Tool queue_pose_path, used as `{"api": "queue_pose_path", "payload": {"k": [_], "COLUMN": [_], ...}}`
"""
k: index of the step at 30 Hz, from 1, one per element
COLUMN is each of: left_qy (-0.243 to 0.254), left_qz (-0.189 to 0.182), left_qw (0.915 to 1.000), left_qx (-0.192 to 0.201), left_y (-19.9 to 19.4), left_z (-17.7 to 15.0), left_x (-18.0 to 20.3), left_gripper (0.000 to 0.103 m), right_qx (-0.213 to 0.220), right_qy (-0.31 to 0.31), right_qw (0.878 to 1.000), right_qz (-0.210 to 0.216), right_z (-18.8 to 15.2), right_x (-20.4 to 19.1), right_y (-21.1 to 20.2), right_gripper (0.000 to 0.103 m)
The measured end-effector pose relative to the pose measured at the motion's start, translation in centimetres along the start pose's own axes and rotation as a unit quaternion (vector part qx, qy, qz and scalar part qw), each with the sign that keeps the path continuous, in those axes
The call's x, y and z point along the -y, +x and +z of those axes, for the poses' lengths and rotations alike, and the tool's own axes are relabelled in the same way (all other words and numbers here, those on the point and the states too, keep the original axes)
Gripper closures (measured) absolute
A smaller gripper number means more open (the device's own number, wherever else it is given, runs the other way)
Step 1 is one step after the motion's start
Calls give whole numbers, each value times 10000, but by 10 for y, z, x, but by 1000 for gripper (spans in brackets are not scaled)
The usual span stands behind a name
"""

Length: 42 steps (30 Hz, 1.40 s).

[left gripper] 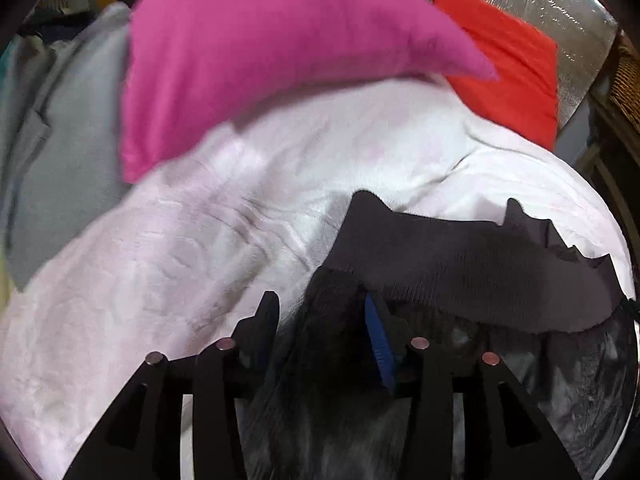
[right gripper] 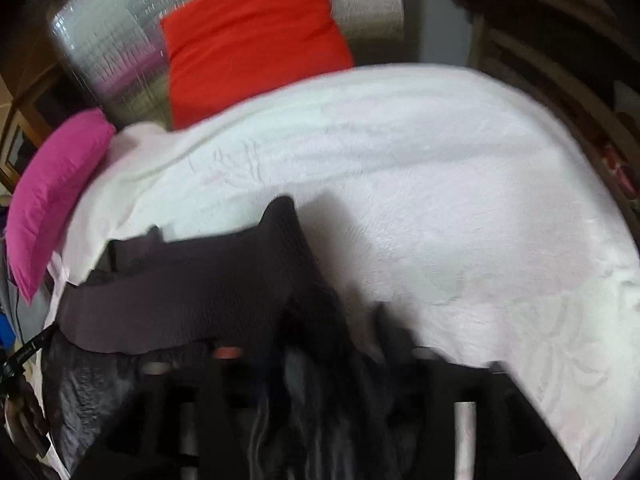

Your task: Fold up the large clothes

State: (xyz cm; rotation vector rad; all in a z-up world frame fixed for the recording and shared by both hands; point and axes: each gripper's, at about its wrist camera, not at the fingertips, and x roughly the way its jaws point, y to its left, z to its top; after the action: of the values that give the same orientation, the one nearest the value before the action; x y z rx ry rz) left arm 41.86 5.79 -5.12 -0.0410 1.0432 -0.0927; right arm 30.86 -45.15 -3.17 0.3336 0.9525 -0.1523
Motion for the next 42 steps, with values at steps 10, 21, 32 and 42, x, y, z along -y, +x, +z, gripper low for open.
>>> {"api": "queue_pose_path", "payload": {"k": [10,21,32,42], "left_qy": [789,437,279,22], "left_qz": [26,-261,-95,199], "left_qw": [9956,9987,9995,9997], "left_qx": [507,-30,-79,-136], "left_y": [-65,-109,-137,-140], "left_z": [-71,-156,-246,-256], "left_x": [41,18,-16,-41], "left_gripper": [38,35,33,33], "right_qx": [-176,392,39,212], "right_qy": [-747,-165,1222,1437], "right_qw": [9968,9953,9766,9723], "right_qz": [215,865,1772,1832], "right_z": [-66,-141,-293,-303], "right_x": [-47,-42,13,24], "right_y": [-36,-129,-150,-152], "right_gripper": [29,24,24,24]}}
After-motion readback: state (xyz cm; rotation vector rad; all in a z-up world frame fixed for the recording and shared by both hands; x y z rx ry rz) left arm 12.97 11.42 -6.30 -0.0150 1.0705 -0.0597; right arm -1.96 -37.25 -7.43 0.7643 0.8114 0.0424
